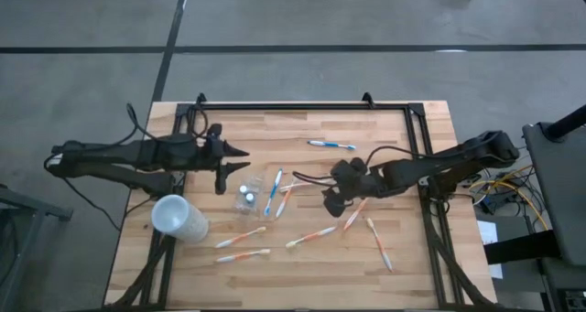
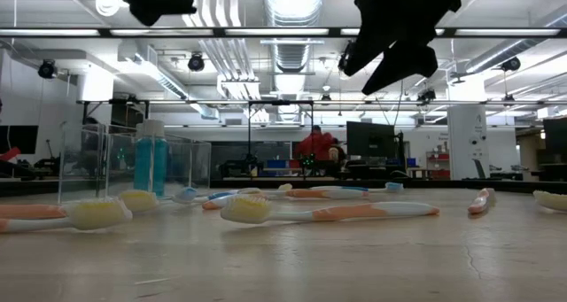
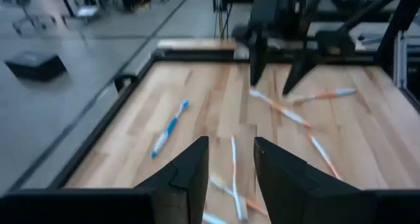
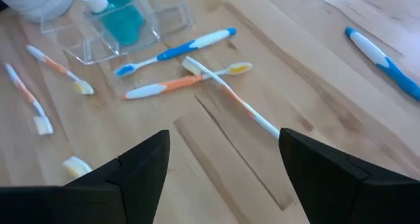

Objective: Pick & Place toothbrushing station
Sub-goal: Put the orange toothbrush into the transparent organizer

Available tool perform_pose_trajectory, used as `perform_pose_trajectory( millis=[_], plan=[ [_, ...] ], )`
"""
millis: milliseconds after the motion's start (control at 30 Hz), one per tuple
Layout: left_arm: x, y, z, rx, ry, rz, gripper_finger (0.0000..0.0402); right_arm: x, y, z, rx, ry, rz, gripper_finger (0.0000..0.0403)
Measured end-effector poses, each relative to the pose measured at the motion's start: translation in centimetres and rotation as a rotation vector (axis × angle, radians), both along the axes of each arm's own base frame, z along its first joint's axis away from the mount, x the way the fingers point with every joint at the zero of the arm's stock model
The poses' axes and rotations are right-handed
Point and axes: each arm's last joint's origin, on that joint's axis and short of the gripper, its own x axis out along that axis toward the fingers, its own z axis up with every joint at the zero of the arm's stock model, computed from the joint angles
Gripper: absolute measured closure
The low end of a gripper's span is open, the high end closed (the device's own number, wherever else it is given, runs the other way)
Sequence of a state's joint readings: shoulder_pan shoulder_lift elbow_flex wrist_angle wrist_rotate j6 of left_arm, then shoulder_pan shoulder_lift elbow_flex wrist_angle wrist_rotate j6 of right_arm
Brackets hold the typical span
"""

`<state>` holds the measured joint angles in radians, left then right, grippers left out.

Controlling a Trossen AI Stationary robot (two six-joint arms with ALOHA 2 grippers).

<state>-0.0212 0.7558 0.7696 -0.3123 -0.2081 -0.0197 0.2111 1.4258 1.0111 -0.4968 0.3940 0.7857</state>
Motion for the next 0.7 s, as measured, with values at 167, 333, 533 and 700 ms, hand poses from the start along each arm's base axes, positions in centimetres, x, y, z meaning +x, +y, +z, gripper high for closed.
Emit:
perform_pose_trajectory(
  millis=[167,333,533,700],
  plan=[
    [-0.5,0.0,-1.3,-0.052,0.009,0.008,0.0275,-1.1,-0.5,0.3,0.037,0.037,-0.074,0.0117],
    [-1.5,0.0,-0.8,-0.023,-0.033,-0.002,0.0275,-2.8,-1.4,0.5,0.056,0.106,-0.211,0.0111],
    [-3.1,0.0,0.0,-0.011,-0.104,-0.006,0.0275,-4.2,-1.5,1.4,0.121,0.107,-0.260,0.0114],
    [-3.6,0.1,-0.1,-0.060,-0.127,0.006,0.0275,-5.8,-1.7,2.0,0.218,0.109,-0.400,0.0122]
  ],
)
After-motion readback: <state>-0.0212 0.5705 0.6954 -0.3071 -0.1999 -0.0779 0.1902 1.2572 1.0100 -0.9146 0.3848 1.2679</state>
